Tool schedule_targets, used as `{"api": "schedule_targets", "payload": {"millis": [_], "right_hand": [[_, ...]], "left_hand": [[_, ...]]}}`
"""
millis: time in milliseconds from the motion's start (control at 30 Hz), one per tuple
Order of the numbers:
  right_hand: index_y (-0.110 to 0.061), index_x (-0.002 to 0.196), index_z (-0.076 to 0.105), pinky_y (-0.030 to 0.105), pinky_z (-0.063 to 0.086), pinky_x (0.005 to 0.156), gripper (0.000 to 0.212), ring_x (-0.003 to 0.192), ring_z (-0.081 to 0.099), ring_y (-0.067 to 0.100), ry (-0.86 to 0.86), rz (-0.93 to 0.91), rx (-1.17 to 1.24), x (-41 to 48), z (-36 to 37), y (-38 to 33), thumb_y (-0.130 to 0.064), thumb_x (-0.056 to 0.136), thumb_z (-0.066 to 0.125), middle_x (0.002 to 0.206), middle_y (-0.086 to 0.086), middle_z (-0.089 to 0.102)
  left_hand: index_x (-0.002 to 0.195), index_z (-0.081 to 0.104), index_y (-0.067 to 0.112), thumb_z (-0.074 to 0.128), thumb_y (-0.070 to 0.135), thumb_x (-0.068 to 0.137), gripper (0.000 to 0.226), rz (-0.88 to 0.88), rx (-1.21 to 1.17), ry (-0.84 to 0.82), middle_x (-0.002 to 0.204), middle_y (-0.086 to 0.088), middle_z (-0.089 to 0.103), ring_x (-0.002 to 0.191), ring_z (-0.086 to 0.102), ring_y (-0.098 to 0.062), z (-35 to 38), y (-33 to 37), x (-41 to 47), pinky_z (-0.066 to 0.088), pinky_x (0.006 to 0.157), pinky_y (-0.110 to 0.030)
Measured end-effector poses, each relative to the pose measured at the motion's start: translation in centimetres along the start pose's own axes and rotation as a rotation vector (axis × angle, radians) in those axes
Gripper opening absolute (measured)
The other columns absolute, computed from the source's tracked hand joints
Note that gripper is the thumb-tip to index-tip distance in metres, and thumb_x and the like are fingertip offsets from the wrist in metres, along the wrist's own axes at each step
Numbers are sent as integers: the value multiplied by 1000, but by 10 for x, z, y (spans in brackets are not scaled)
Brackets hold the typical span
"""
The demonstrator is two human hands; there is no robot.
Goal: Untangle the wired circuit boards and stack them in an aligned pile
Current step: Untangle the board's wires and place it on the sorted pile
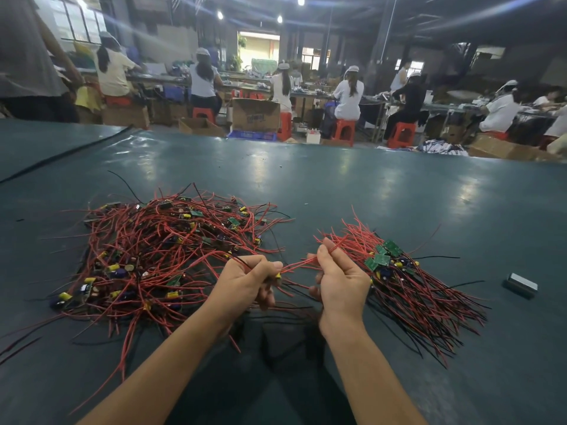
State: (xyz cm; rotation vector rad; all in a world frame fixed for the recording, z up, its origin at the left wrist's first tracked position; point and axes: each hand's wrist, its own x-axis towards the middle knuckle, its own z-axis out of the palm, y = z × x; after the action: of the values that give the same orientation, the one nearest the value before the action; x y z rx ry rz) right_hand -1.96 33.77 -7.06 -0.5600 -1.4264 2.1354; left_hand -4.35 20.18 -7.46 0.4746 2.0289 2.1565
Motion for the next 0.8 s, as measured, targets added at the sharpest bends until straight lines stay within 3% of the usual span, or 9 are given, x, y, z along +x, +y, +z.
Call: {"api": "schedule_targets", "payload": {"millis": [200, 433, 700, 800], "right_hand": [[-17, 102, 72, 16, 36, 36, 20, 34, 37, 6, 64, 25, 93, 3, -4, -1, -5, 96, 56, 52, 2, 66], [-14, 98, 71, 18, 37, 37, 15, 37, 44, 5, 32, 16, 80, 4, -8, -5, -14, 98, 57, 79, 2, 77], [-16, 95, 73, 16, 35, 37, 15, 38, 43, 6, 74, 95, 190, 5, -12, -11, -17, 96, 59, 79, 6, 77], [-22, 107, 71, 17, 39, 37, 16, 41, 46, 5, 39, 60, 154, 5, -12, -11, -29, 96, 60, 86, 1, 78]], "left_hand": [[40, 53, 21, 52, 2, 94, 57, 6, 17, -33, 42, 4, 47, 34, 48, -14, -1, 1, -1, 37, 39, -17], [39, 52, 22, 51, 0, 92, 57, 5, 13, -12, 46, 4, 51, 36, 48, -14, -4, 5, -4, 39, 39, -20], [39, 50, 22, 52, -2, 92, 58, -7, -16, -27, 46, 3, 48, 37, 47, -16, -2, 7, -7, 39, 40, -21], [43, 51, 20, 56, 8, 94, 52, 14, -26, -9, 46, -4, 46, 37, 46, -16, 1, 6, -7, 40, 41, -23]]}}
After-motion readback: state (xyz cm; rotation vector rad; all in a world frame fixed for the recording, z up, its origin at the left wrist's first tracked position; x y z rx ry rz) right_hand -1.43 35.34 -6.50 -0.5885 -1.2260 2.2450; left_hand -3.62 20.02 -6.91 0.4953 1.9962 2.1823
